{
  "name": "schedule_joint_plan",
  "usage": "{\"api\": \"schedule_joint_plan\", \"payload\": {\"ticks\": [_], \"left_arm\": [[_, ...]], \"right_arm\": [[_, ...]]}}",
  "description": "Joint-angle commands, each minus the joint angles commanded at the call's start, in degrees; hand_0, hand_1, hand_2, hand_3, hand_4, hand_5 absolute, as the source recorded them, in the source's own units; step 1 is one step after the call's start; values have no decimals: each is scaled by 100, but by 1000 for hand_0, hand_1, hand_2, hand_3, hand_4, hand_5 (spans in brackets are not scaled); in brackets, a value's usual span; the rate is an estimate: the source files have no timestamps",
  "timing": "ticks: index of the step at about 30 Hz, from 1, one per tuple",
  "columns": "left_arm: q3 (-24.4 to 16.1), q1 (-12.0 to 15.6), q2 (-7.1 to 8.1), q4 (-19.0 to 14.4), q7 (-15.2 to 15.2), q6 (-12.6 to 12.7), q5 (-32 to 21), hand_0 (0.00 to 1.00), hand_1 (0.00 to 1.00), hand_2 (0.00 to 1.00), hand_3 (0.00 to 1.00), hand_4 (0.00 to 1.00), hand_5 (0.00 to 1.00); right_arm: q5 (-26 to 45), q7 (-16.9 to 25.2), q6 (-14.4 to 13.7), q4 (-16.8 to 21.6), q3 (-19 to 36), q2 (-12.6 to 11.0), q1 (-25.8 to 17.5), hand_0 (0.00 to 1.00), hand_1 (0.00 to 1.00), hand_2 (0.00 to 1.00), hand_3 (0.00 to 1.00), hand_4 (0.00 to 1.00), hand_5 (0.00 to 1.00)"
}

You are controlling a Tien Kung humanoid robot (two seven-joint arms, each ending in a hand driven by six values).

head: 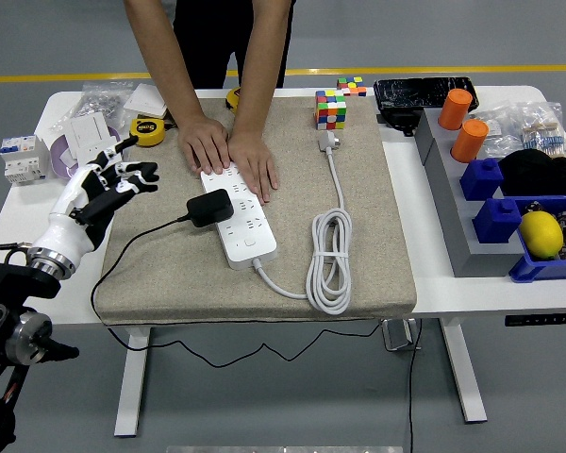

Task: Pick up the plug,place it near the board,insert it into the board,press the button

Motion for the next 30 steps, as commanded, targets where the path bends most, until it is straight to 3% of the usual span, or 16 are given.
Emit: {"api": "schedule_joint_plan", "payload": {"ticks": [2,6,11,22,26,30], "left_arm": [[287,-214,125,65,258,-217,484,151,37,156,748,496,2],[824,-618,218,282,628,-487,1452,141,23,148,729,500,2],[1210,-916,192,563,811,-656,2614,140,20,147,726,504,2],[1805,-1307,151,875,1104,-946,5195,143,19,150,748,496,2],[1970,-1393,143,919,1198,-1056,4955,143,19,150,748,496,2],[2157,-1438,163,843,1075,-1040,4226,142,20,153,753,485,2]], "right_arm": [[12,3,-1,0,-10,-9,10,786,709,701,678,998,790],[5,-6,-2,0,-17,-18,13,786,709,701,678,998,791],[14,-1,4,0,-41,-2,15,786,709,701,678,998,790],[22,-8,3,0,-68,-22,21,785,709,701,678,998,791],[51,3,7,0,-102,-20,38,785,709,701,678,998,791],[24,-10,4,0,-83,-23,24,785,709,701,678,998,791]]}}
